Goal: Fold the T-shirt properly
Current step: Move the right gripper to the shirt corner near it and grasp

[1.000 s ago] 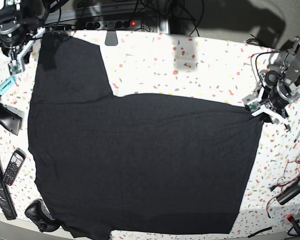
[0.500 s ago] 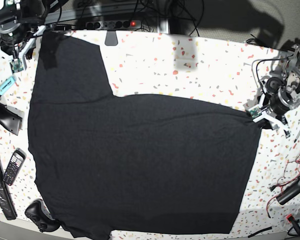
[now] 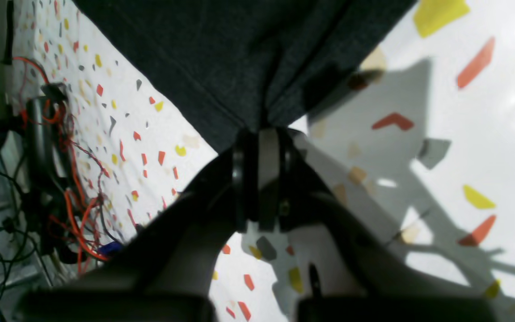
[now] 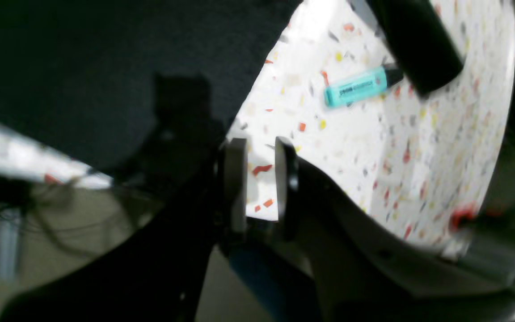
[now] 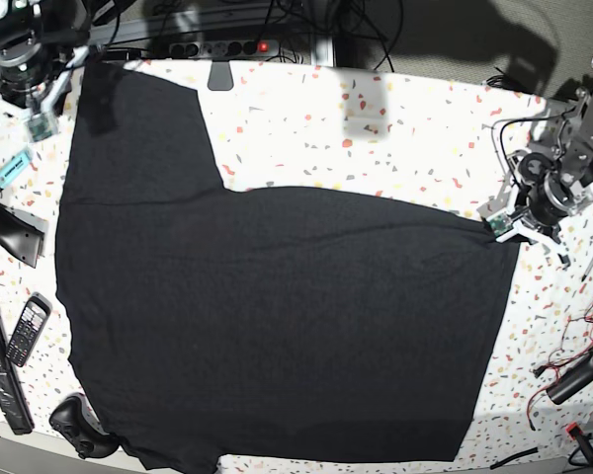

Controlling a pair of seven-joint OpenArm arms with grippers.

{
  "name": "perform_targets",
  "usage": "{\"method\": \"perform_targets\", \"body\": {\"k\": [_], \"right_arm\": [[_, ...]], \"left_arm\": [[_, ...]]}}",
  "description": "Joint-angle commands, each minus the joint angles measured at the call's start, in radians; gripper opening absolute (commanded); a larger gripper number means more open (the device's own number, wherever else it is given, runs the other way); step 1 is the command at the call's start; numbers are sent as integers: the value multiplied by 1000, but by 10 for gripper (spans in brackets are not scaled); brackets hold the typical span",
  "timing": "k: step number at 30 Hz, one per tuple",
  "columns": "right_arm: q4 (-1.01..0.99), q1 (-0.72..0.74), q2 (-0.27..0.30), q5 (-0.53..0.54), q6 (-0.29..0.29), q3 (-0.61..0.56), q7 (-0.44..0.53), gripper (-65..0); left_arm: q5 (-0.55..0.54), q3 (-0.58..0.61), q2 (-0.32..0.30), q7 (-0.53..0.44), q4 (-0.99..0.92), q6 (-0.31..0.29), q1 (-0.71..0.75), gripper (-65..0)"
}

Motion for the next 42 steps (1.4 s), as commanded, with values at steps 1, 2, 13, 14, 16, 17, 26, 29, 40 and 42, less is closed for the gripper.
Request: {"method": "perform_targets", "body": {"k": [1,2,13,14,16,17,26,29,40,42], "right_arm": [[10,-8,11,-22,22,7,16,-504],[3,-8,12,-28,35,7,16,-489],[-121,-5,72,-237,51,6,211,-483],[-143,-5,79,-258,66,6,219,-483],[-179,-5,97,-278,84,5,226,-483],[-191,-5,106,-282,84,5,226,-483],[-279,11,131,-275,84,-10,323,-483],[-311,58,131,-277,85,-64,306,-442],[-415,274,190,-414,85,-358,229,-312],[-415,290,197,-404,85,-367,224,-312]], "left_arm": [[18,-1,-7,100,-8,-27,-2,-650],[18,-1,1,129,-8,-27,-2,-650],[72,-2,61,164,-8,-27,-3,-650],[82,-2,64,164,-8,-27,-3,-650],[90,-2,69,164,-8,-27,-2,-650],[89,-2,70,164,-8,-27,-2,-650],[90,-3,106,175,-8,-26,-3,-650],[125,-3,122,184,-8,-27,-2,-650],[139,-3,132,213,-8,-23,-2,-650],[139,-3,133,212,-8,-23,-3,-650]]}}
